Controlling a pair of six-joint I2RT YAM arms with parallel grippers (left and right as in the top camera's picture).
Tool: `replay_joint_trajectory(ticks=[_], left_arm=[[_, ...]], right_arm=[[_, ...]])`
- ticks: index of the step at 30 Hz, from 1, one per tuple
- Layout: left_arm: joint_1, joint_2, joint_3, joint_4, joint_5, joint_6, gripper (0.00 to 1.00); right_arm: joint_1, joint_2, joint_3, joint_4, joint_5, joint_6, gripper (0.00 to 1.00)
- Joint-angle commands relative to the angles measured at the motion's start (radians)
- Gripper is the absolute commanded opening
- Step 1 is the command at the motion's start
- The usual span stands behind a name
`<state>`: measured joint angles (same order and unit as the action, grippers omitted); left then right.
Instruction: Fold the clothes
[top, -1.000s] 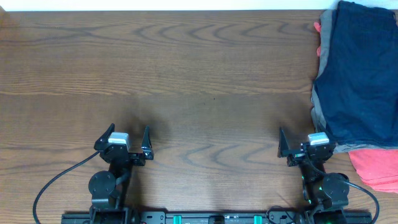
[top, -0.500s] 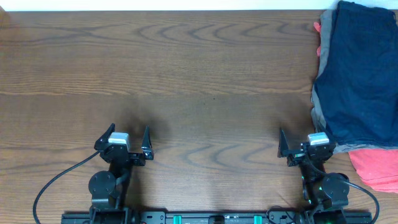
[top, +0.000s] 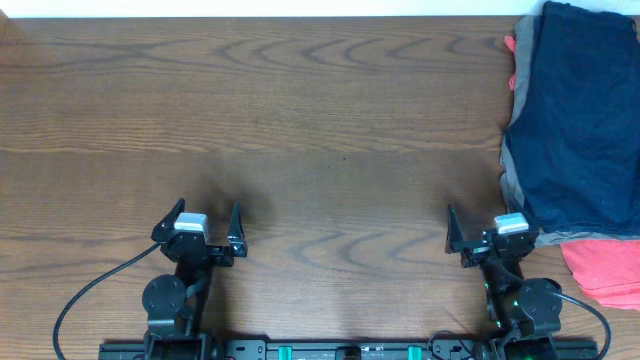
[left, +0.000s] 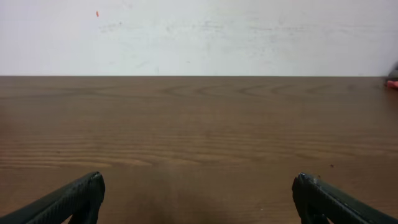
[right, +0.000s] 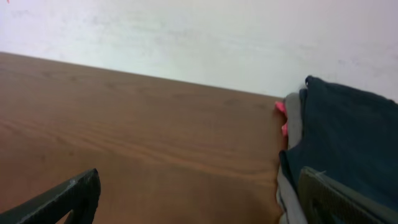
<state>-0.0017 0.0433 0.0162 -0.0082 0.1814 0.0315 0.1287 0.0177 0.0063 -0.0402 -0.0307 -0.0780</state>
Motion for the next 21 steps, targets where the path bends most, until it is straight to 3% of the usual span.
replay_joint_trajectory(ticks=[1,5,9,14,21], left_arm=[[0.004,0.000,-0.010,-0.021,0.036,0.013,0.98],[0.004,0.003,0.047,-0.017,0.045,-0.011,0.98],[0.005,0.075,0.179,-0.096,0.046,-0.010,0.98],[0.004,0.315,0.369,-0.215,0.047,-0.010,0.98],[0.004,0.708,0.689,-0.282,0.137,-0.010,0.98]], right_arm=[[0.009,0.000,-0.001,0.044,-0.014,-0.013,0.99],[0.009,0.000,0.006,0.153,-0.013,-0.013,0.99],[0.006,0.009,0.066,0.158,-0.010,-0.021,0.99],[-0.003,0.114,0.208,0.130,0.005,-0.050,0.99],[-0.013,0.432,0.476,0.007,0.006,-0.078,0.99]])
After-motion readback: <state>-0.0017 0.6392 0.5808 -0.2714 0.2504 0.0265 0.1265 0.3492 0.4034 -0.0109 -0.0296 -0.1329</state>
